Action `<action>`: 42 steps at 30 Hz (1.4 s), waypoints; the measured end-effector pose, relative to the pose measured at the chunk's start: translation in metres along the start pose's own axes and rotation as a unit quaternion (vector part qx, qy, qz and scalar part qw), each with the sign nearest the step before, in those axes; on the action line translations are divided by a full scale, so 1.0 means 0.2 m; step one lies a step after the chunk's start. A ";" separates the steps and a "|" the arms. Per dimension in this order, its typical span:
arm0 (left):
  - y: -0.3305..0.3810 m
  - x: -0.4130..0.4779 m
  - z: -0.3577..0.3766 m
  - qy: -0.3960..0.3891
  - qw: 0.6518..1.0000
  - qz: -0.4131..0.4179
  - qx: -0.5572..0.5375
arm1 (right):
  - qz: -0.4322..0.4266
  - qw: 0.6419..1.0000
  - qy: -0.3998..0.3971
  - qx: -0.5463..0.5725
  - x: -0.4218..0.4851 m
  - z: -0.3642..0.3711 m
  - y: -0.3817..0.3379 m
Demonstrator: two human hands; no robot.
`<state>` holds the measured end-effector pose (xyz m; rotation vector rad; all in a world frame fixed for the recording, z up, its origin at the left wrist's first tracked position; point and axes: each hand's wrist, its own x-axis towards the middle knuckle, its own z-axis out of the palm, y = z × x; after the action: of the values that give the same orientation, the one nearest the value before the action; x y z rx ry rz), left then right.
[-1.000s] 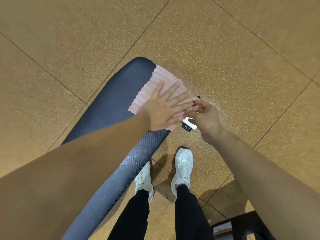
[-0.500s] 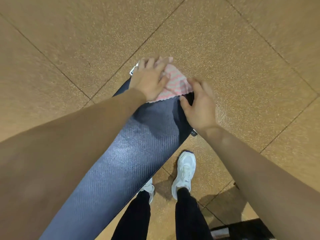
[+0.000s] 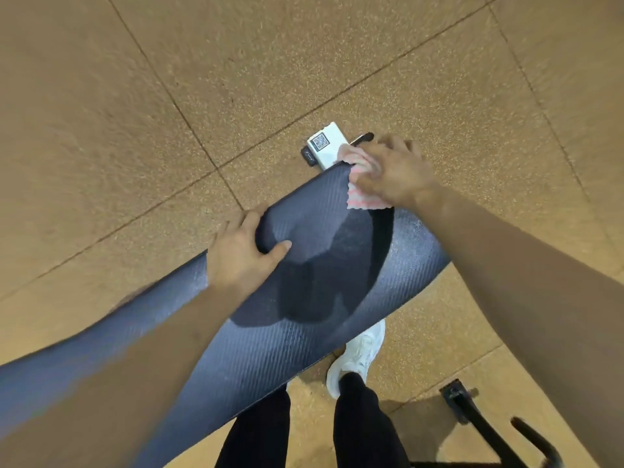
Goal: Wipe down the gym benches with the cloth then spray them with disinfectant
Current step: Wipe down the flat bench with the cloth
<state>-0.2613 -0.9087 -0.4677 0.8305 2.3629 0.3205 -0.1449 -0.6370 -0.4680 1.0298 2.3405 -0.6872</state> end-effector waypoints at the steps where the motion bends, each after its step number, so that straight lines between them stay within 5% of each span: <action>1: -0.01 -0.01 0.00 -0.003 1.000 0.000 -0.003 | -0.003 1.000 -0.020 -0.024 0.01 -0.01 -0.02; 12: -0.07 -0.03 -0.06 0.011 1.000 0.012 0.027 | -0.146 0.973 -0.110 -0.143 0.02 0.05 -0.38; 28: -0.75 -0.47 -0.21 0.089 0.973 -0.204 0.058 | -0.266 0.919 -0.213 -0.197 -0.08 0.45 -0.95; 38: -0.92 -0.66 -0.13 0.137 0.980 -0.144 0.028 | -0.287 0.920 -0.188 -0.189 -0.26 0.70 -1.28; 42: -1.06 -0.79 -0.13 0.188 0.960 -0.208 0.017 | -0.295 0.922 -0.174 -0.182 -0.34 0.81 -1.43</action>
<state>-0.2824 -1.1736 -0.4586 0.2813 2.8266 0.2783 -0.2874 -0.9411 -0.4782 0.0169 2.3226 -0.5481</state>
